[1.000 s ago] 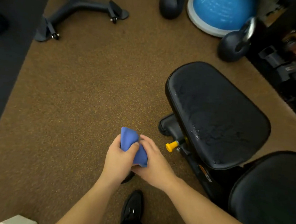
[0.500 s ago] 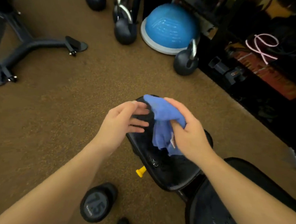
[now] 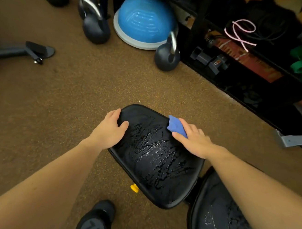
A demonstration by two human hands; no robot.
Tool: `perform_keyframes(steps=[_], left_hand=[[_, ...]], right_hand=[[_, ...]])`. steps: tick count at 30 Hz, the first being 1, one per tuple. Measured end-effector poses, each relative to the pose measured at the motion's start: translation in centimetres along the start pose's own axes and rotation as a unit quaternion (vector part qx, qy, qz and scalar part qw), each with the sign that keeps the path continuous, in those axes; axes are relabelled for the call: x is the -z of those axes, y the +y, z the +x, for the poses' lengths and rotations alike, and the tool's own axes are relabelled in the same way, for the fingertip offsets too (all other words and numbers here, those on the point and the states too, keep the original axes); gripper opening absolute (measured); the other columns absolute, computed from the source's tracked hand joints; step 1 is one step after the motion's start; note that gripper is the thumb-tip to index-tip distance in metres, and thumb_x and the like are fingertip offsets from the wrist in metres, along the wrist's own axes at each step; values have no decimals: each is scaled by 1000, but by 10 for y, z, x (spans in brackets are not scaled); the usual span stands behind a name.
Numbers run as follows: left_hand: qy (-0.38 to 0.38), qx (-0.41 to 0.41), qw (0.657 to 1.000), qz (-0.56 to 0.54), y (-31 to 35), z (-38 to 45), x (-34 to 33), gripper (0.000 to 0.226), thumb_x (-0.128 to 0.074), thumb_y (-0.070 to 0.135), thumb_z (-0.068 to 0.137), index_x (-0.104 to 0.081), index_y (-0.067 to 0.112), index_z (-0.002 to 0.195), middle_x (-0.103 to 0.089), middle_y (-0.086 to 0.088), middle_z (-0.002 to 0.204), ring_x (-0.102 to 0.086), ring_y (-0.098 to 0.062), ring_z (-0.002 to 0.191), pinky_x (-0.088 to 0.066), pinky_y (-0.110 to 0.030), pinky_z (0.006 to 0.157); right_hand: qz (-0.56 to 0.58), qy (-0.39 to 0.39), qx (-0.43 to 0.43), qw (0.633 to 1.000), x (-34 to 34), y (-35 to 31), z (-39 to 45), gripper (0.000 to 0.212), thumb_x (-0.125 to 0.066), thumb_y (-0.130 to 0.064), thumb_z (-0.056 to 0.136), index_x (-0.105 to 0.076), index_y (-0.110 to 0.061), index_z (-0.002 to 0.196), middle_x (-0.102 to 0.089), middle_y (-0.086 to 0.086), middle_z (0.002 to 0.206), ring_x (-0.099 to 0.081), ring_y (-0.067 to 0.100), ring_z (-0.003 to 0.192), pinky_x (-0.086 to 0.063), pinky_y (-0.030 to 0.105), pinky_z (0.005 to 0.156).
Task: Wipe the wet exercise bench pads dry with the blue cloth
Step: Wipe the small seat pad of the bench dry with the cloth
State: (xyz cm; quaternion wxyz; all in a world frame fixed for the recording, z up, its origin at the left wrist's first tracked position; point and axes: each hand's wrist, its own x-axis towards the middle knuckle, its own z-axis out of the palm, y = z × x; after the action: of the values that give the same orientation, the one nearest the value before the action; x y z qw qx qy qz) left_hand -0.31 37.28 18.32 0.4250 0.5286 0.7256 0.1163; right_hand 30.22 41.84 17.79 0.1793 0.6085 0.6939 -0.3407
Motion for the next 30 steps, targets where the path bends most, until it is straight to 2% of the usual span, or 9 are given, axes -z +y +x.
perform_keyframes(steps=[3, 8, 12, 15, 18, 21, 25, 30], left_hand=[[-4, 12, 1000, 4, 1, 5, 2, 67, -37, 51, 104, -16, 20, 160, -15, 5, 166, -23, -19, 150, -22, -35, 117], [-18, 10, 1000, -7, -3, 6, 3, 64, -31, 52, 105, -14, 24, 161, -12, 10, 166, -22, -20, 150, -22, -37, 118], [-7, -1, 1000, -9, -3, 7, -3, 66, -35, 48, 105, -16, 18, 160, -14, 2, 165, -23, -24, 149, -21, -39, 120], [44, -26, 998, 46, 5, 11, -7, 63, -41, 48, 102, -26, 18, 156, -25, -2, 161, -29, -30, 145, -26, -46, 118], [75, -83, 986, 123, 23, 22, -12, 58, -41, 49, 101, -31, 30, 155, -26, 4, 162, -24, -27, 148, -22, -51, 119], [28, -79, 985, 151, 41, 36, -15, 57, -34, 55, 102, -26, 39, 156, -20, 10, 165, -17, -25, 151, -17, -53, 119], [-35, -64, 985, 157, 38, 51, -14, 63, -20, 65, 95, -29, 44, 154, -20, 13, 164, -15, -26, 152, -16, -53, 121], [-49, -58, 988, 137, 33, 52, -13, 55, -19, 53, 102, -28, 42, 155, -17, 14, 165, -8, -18, 154, -7, -42, 125]], right_hand=[[24, 31, -8, 999, 0, -12, 12, 58, -12, -69, 98, -2, -54, 152, -21, -6, 162, -25, 31, 146, -17, 57, 115], [-6, 45, 37, 998, 4, -35, 35, 53, -21, -62, 102, -12, -49, 152, -32, -3, 157, -39, 32, 139, -30, 55, 111], [-23, 57, 73, 995, 5, -63, 47, 54, -25, -61, 101, -10, -51, 152, -34, -3, 156, -41, 32, 137, -31, 55, 109], [-21, 63, 89, 994, 2, -67, 51, 54, -26, -62, 101, -9, -54, 152, -35, -5, 154, -41, 31, 136, -30, 57, 107], [22, 44, 71, 996, 5, -57, 54, 56, -30, -68, 97, -15, -56, 149, -37, -6, 153, -41, 28, 138, -31, 55, 110], [81, 30, 45, 995, 8, -36, 54, 61, -34, -73, 92, -23, -54, 150, -37, -9, 157, -41, 24, 140, -34, 49, 111], [110, 35, 40, 992, 7, -12, 42, 49, -34, -69, 96, -36, -53, 142, -50, -13, 145, -49, 20, 130, -40, 44, 102], [150, 53, 22, 987, 1, 12, 27, 42, -37, -61, 100, -43, -49, 140, -55, -11, 137, -50, 17, 125, -38, 39, 97]])
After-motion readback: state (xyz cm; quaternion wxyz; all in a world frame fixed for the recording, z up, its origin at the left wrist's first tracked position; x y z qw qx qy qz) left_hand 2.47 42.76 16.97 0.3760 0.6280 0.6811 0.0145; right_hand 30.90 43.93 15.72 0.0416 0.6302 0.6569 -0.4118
